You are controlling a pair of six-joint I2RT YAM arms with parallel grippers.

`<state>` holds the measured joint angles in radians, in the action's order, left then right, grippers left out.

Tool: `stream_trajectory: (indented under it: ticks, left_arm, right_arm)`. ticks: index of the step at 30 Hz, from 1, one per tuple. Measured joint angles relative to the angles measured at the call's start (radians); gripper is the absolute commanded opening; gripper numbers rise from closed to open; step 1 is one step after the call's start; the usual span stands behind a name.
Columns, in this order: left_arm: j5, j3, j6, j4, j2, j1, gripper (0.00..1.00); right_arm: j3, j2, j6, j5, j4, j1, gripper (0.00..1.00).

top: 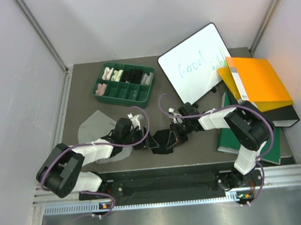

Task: Roll the underwear
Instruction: Roll the underwear to the center of the board.

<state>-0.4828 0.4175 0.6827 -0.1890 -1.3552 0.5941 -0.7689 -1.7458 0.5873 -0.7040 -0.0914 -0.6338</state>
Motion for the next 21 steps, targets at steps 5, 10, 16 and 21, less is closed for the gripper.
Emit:
stream_trajectory:
  ticks: [5, 10, 16, 21]
  left_arm:
    - [-0.020, -0.016, 0.028, -0.119, -0.050, 0.007, 0.59]
    - [-0.025, -0.017, 0.038, -0.186, -0.093, 0.026, 0.53]
    - [-0.016, -0.023, 0.021, -0.189, -0.100, 0.041, 0.25]
    - [-0.018, -0.018, 0.017, -0.189, -0.138, 0.042, 0.05]
  right_arm:
    - [0.000, 0.000, 0.001, 0.001, 0.000, 0.000, 0.00]
    - [0.000, 0.000, 0.012, 0.004, 0.002, 0.000, 0.00]
    - [0.002, 0.000, 0.023, 0.005, 0.005, 0.000, 0.00]
    - [0.002, 0.001, 0.026, 0.010, 0.004, 0.000, 0.19]
